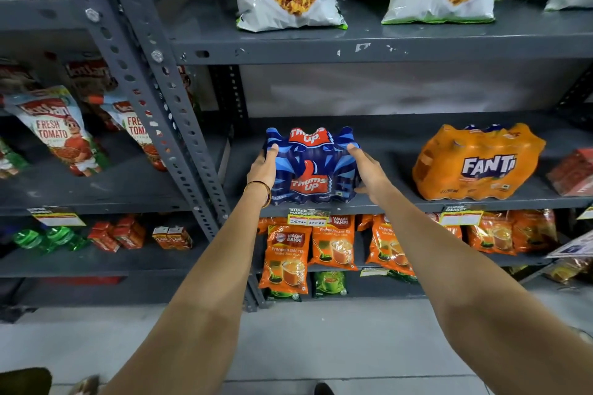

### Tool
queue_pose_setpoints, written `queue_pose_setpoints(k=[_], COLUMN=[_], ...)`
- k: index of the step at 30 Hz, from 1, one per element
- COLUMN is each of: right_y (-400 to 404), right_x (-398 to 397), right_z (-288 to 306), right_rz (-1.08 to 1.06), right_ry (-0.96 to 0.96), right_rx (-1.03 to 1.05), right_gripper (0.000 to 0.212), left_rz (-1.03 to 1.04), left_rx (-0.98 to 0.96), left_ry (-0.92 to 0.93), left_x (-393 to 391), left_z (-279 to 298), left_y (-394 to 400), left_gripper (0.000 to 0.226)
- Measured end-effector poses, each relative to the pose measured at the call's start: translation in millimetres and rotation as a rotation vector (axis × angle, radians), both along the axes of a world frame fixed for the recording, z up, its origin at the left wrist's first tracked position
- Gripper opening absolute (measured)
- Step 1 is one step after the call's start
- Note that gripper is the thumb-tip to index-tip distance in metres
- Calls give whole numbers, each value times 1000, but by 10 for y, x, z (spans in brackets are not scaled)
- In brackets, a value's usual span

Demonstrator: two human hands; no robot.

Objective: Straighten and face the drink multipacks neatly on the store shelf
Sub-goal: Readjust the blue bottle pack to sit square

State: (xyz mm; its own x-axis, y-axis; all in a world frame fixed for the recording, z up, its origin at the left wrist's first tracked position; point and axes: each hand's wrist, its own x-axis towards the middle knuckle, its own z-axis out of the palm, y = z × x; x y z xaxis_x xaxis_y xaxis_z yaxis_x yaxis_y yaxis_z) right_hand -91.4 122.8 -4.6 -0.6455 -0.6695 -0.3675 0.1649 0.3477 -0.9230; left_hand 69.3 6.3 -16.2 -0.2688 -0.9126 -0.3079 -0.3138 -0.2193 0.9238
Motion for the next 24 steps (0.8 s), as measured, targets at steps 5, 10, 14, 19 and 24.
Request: queue_pose_setpoints(k=[5, 10, 14, 19, 24], right_y=[-1, -2, -10, -11, -1], right_x=[58, 76, 70, 46, 60], right_z=[2, -8, -18, -13, 13], right_rz=[-10, -29, -44, -35, -4], right_ry=[-1, -4, -1, -4, 4], right_rx=[-8, -18, -18, -7, -1], right_gripper=[52, 51, 52, 54, 53], left_rz=[2, -7, -3, -8, 1], left_rx=[10, 3, 8, 15, 34], left_ry=[7, -9, 9, 27, 29], left_x=[38, 39, 48, 42, 34], left_z=[18, 32, 66, 69, 110], left_y=[9, -5, 10, 17, 34], left_gripper=[65, 62, 58, 55, 51])
